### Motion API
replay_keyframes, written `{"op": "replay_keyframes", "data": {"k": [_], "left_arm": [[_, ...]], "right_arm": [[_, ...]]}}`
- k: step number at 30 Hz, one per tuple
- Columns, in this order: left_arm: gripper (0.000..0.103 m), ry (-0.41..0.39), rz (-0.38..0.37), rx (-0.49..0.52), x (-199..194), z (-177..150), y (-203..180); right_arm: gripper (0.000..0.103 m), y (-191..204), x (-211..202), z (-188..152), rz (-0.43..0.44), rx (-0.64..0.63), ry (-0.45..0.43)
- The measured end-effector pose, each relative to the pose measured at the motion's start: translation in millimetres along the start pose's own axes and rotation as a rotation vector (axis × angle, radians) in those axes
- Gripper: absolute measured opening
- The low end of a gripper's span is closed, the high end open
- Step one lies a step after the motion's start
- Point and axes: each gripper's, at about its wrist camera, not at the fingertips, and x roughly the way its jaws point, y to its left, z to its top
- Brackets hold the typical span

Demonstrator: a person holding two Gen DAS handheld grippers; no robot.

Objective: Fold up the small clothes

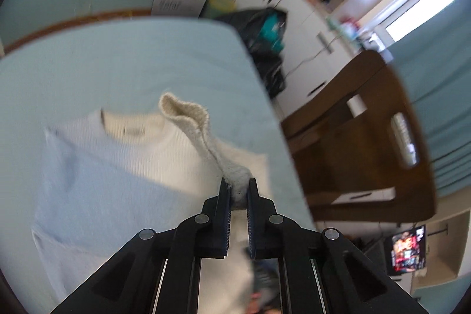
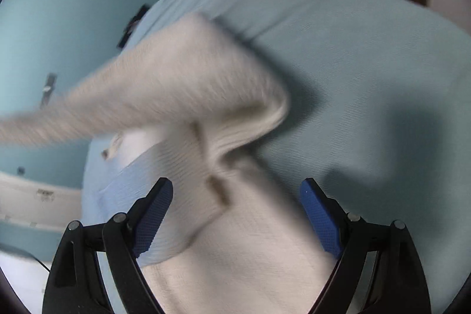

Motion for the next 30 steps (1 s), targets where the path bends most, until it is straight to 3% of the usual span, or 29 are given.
{"op": "replay_keyframes", "data": {"k": [3, 6, 9, 11, 12, 13, 14, 17, 21, 30], "left_arm": [[0.008, -0.048, -0.044, 0.004, -38, 16, -21], [0.008, -0.109, -0.059, 0.013, -71, 35, -37], [0.008, -0.168, -0.037, 0.020, -97, 45, -41], [0.008, -0.179, -0.022, 0.001, -108, 51, -32], [0.008, -0.178, -0.012, -0.010, -108, 55, -27], [0.008, -0.178, 0.004, -0.025, -108, 58, -15], [0.008, -0.176, 0.015, -0.039, -106, 58, -5], [0.008, -0.158, 0.059, -0.085, -93, 56, 39], [0.008, -0.137, 0.129, -0.125, -82, 42, 103], [0.008, -0.051, 0.167, -0.227, -51, -18, 248]], "right_arm": [[0.086, 21, 20, -2, -0.040, -0.090, -0.006], [0.086, 32, 28, 1, -0.123, -0.167, -0.093], [0.086, 28, 31, 7, -0.076, -0.165, -0.129], [0.073, 26, 37, 11, -0.098, -0.182, -0.115], [0.049, 25, 39, 13, -0.106, -0.187, -0.110], [0.029, 20, 42, 16, -0.094, -0.179, -0.091], [0.026, 15, 45, 17, -0.073, -0.161, -0.075], [0.025, 10, 40, 18, -0.117, -0.149, -0.117], [0.022, 26, 35, 9, -0.208, -0.235, -0.165], [0.021, 34, 48, 5, -0.296, -0.291, -0.139]]}}
